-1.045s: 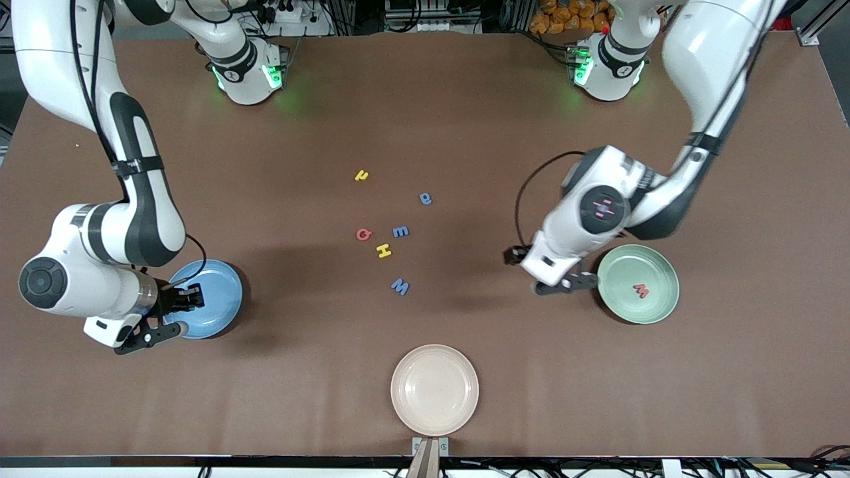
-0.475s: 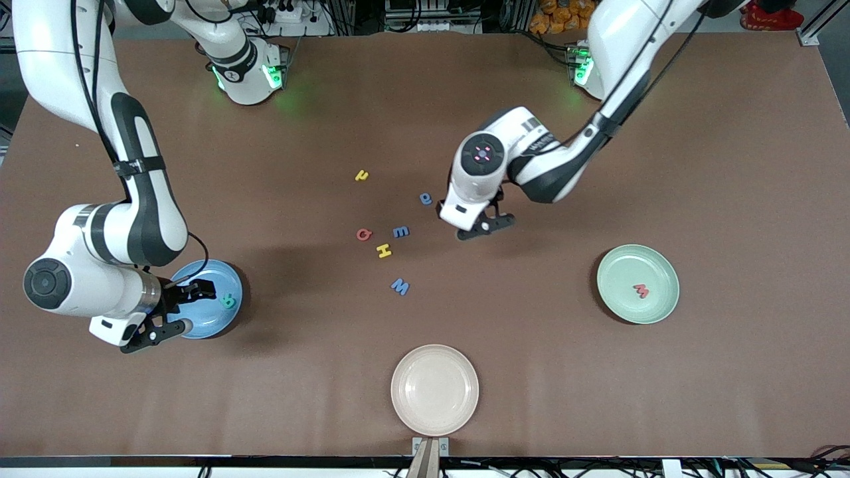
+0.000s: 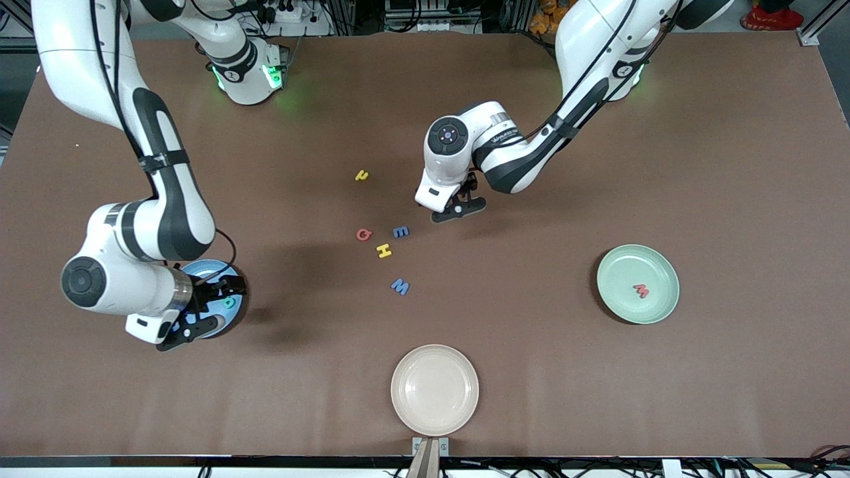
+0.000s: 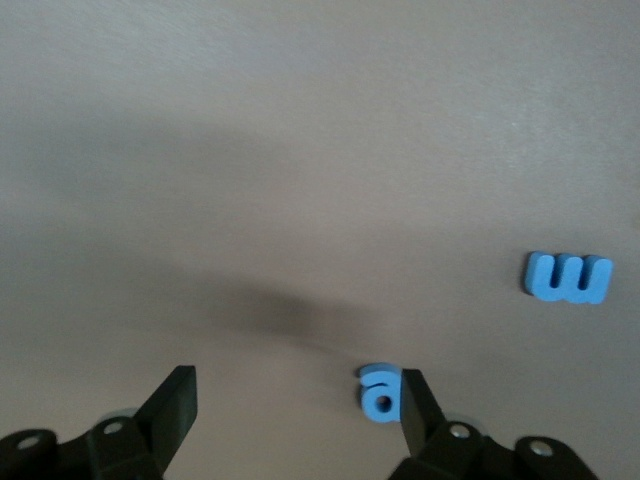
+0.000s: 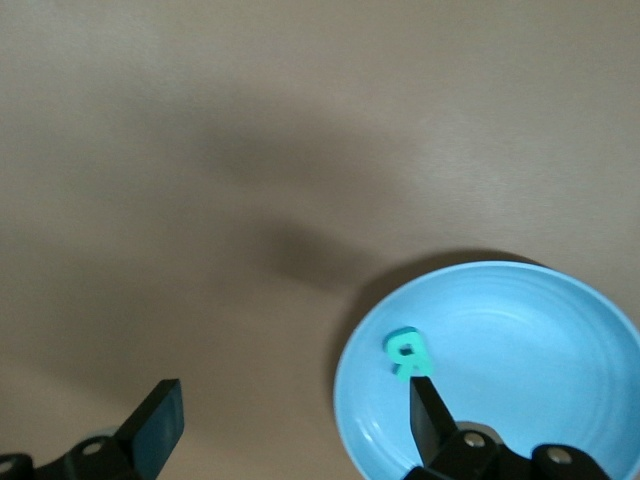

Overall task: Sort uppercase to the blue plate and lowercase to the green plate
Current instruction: 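Grasp the blue a with the left gripper while the right gripper withdraws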

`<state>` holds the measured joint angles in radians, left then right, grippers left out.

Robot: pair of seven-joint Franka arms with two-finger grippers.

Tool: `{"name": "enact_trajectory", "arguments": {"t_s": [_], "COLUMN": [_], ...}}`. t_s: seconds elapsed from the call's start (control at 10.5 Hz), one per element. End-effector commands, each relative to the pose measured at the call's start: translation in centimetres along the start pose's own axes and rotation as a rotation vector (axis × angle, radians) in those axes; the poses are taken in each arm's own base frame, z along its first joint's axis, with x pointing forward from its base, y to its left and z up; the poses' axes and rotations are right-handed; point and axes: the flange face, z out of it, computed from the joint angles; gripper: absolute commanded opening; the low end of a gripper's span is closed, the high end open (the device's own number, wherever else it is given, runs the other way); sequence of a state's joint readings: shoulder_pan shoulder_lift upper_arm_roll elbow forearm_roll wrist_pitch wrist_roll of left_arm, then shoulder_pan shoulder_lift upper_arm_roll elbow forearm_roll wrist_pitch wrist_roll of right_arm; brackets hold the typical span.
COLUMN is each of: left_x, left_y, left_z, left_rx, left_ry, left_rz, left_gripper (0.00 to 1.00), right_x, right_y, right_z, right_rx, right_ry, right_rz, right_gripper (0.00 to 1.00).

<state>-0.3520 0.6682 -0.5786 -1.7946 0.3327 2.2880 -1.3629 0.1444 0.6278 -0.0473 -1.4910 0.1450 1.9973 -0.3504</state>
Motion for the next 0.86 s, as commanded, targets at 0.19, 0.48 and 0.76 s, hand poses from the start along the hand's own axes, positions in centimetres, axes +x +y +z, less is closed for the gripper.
{"name": "enact_trajectory", "arguments": {"t_s": [0.19,0.48,0.76], "left_x": [-3.0,-3.4,-3.5], "left_y": [2.1,2.1,2.2], "left_z": [4.3,5.1,5.5], "left_rx": [-0.037,-0.034,-0.043], "left_ry": [0.069,0.063,0.059], "left_rz": [-0.022,-0.018,-0.015], "left_gripper": [0.81,0.71,0.67], "right_x": [-0.9,-0.6,-0.5], "right_y": [-7.5,-10.2,-11.0], "right_z": [1.9,2.2,2.3], "right_rx": [0.001,-0.003,-0.003], "right_ry": [0.017,0.010,0.009], "right_rz": [0.085,0.113,0.128], "right_gripper": [1.00,1.00,1.00]}}
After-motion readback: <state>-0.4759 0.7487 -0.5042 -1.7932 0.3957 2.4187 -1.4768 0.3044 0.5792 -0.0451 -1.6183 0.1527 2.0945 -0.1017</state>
